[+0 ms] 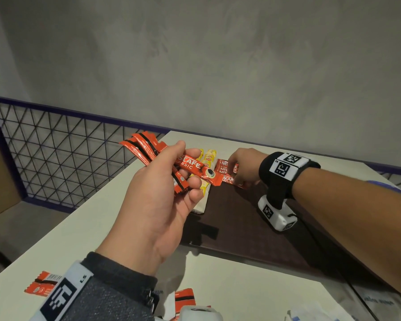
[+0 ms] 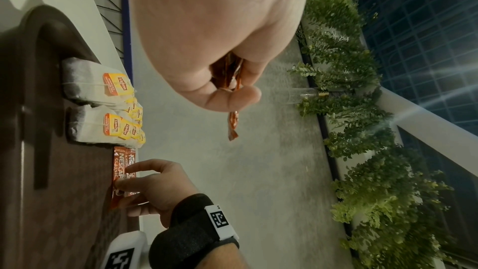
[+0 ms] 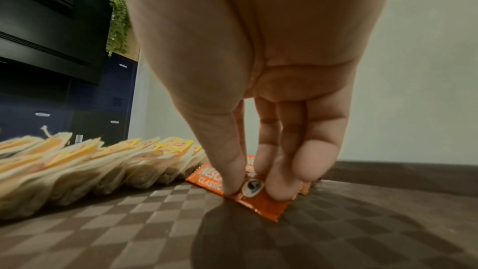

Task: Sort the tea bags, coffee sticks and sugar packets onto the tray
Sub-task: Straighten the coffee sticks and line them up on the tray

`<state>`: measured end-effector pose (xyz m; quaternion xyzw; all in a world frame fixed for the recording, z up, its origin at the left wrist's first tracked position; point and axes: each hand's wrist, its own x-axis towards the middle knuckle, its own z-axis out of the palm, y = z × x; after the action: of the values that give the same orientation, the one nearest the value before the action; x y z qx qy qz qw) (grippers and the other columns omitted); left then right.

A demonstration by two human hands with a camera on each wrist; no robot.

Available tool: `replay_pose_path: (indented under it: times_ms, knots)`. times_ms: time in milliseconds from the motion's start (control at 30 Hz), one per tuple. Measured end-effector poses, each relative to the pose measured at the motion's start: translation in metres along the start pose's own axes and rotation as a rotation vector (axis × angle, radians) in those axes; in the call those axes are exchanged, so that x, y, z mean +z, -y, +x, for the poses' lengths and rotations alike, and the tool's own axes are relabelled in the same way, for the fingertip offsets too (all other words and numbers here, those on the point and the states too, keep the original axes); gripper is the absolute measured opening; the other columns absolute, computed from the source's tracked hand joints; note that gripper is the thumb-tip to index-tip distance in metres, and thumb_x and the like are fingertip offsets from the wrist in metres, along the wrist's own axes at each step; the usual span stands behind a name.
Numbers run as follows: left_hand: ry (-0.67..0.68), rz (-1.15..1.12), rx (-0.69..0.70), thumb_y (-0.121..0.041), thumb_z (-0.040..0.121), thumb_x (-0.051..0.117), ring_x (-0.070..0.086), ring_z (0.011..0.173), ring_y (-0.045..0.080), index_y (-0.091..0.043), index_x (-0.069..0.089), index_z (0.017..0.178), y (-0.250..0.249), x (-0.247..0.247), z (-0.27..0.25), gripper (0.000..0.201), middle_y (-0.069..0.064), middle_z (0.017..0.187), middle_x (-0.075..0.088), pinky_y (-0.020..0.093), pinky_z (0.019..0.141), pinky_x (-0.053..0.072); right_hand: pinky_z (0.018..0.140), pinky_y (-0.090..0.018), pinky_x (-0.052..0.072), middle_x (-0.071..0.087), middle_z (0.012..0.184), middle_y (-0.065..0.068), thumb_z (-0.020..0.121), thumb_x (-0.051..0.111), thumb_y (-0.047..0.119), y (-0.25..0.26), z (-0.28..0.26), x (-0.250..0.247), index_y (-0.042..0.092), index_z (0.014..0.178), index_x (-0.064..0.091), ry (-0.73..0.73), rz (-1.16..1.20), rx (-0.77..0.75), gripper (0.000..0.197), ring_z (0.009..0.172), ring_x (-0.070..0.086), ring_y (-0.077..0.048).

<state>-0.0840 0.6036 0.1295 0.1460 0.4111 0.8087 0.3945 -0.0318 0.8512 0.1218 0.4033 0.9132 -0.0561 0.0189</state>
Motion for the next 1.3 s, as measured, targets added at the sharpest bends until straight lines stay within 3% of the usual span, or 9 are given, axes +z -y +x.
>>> replay_pose_path:
  times_ms: [333,433,533,600,700,833,1000,1100,1300]
  knots:
    - [0.058,-0.001,-0.004,-0.027,0.098,0.065,0.052,0.047,0.007,-0.005,0.079,0.091,0.002,-0.001,0.002,0.027,-0.001,0.059,0.053,0.016,0.038,0.042,0.05,-0.024,0.053,0.065,0.088,0.002,0.09,0.075,0.021,-0.001,-0.022,-0.022,0.017,0.115,0.069,-0.072,0.051,-0.021,0.026,0.065,0.065,-0.013]
    - [0.123,0.044,-0.016,-0.024,0.096,0.069,0.055,0.049,0.008,-0.005,0.08,0.099,0.004,-0.001,0.0,0.022,-0.001,0.062,0.057,0.016,0.041,0.044,0.055,-0.028,0.057,0.07,0.089,-0.004,0.092,0.074,0.027,0.0,-0.056,-0.044,0.015,0.109,0.07,-0.104,0.453,-0.03,0.021,0.064,0.066,-0.016]
    - [0.197,0.134,-0.004,-0.024,0.092,0.073,0.057,0.051,0.007,-0.009,0.081,0.102,0.008,0.003,-0.004,0.02,-0.002,0.065,0.06,0.015,0.044,0.046,0.064,-0.034,0.054,0.066,0.089,-0.01,0.094,0.069,0.037,0.017,-0.108,-0.057,0.008,0.11,0.069,0.073,1.061,-0.061,0.033,0.074,0.063,-0.024]
    - [0.229,0.189,0.006,-0.025,0.092,0.073,0.057,0.05,0.006,-0.013,0.083,0.088,0.011,0.007,-0.007,0.015,-0.002,0.063,0.061,0.015,0.043,0.046,0.068,-0.035,0.053,0.067,0.084,-0.009,0.093,0.064,0.047,0.027,-0.137,-0.057,0.011,0.105,0.069,0.211,1.209,-0.13,0.038,0.073,0.065,-0.023]
    - [0.264,0.22,0.016,-0.025,0.097,0.068,0.051,0.047,0.005,-0.018,0.08,0.068,0.01,0.011,-0.014,0.032,-0.001,0.058,0.057,0.014,0.04,0.043,0.06,-0.031,0.053,0.069,0.086,-0.013,0.099,0.061,0.033,0.037,-0.168,-0.048,0.004,0.11,0.067,0.248,1.251,-0.251,0.031,0.071,0.062,-0.023]
    - [0.31,0.165,0.012,-0.024,0.101,0.062,0.038,0.044,0.004,-0.011,0.071,0.086,0.004,0.01,-0.02,0.021,-0.002,0.057,0.046,0.015,0.038,0.036,0.053,-0.028,0.053,0.065,0.088,-0.02,0.099,0.059,-0.001,0.041,-0.19,-0.037,-0.003,0.119,0.064,0.092,1.301,-0.266,0.021,0.069,0.06,-0.025]
    - [0.226,0.205,-0.03,-0.045,0.098,0.064,0.022,0.046,0.006,-0.019,0.062,0.094,0.003,0.013,-0.024,0.027,-0.006,0.062,0.031,0.016,0.036,0.02,0.049,-0.027,0.054,0.068,0.077,-0.019,0.095,0.063,-0.004,0.028,-0.194,-0.039,0.001,0.108,0.07,-0.105,1.246,-0.257,0.016,0.059,0.063,-0.023]
    - [0.137,0.136,-0.034,-0.057,0.096,0.06,0.021,0.049,0.007,-0.017,0.057,0.108,0.0,0.01,-0.022,0.042,-0.005,0.064,0.034,0.018,0.039,0.014,0.042,-0.026,0.05,0.064,0.081,-0.034,0.092,0.065,-0.004,0.017,-0.196,-0.048,0.001,0.102,0.068,-0.204,1.293,-0.235,0.011,0.054,0.061,-0.022]
    - [0.234,0.127,-0.02,-0.027,0.094,0.05,0.021,0.052,0.01,-0.014,0.052,0.099,0.001,0.009,-0.022,0.014,-0.002,0.07,0.037,0.023,0.044,0.011,0.04,-0.026,0.048,0.064,0.078,-0.035,0.093,0.064,-0.006,-0.009,-0.198,-0.065,0.001,0.087,0.066,-0.268,1.195,-0.24,0.009,0.054,0.054,-0.033]
